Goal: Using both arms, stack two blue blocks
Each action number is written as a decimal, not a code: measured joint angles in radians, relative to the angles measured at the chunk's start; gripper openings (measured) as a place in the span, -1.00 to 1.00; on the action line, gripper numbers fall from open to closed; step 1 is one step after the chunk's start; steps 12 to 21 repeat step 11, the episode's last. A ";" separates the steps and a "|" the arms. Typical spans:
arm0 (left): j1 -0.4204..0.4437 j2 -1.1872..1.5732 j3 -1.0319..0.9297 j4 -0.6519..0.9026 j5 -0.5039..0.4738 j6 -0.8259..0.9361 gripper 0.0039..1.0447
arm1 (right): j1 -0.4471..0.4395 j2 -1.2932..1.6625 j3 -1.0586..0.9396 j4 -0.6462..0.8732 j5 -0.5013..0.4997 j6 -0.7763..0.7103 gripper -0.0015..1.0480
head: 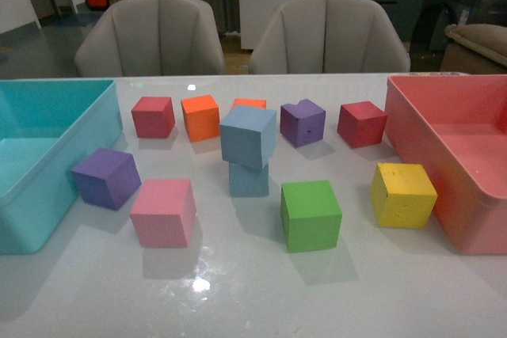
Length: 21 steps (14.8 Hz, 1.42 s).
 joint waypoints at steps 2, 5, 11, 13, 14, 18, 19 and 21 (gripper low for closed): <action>0.000 0.000 0.000 0.000 0.000 0.000 0.88 | 0.000 0.000 0.000 0.000 0.000 0.000 0.87; 0.000 0.000 0.000 0.000 0.000 0.000 0.88 | 0.000 0.000 0.000 0.000 0.000 0.000 0.87; 0.000 0.000 0.000 0.000 0.000 0.000 0.88 | 0.000 0.000 0.000 0.000 0.000 0.000 0.87; 0.000 0.000 0.000 0.000 0.000 0.000 0.88 | 0.000 0.000 0.000 0.000 0.000 0.000 0.87; 0.000 0.000 0.000 0.000 0.000 0.000 0.88 | 0.000 0.000 0.000 0.000 0.000 0.000 0.87; 0.000 0.000 0.000 0.000 0.000 0.000 0.88 | 0.000 0.000 0.000 0.000 0.000 0.000 0.87; 0.000 0.000 0.000 0.000 0.000 0.000 0.88 | 0.000 0.000 0.000 0.000 0.000 0.000 0.87; 0.000 0.000 0.000 0.000 0.000 0.000 0.88 | 0.000 0.000 0.000 0.000 0.000 0.000 0.87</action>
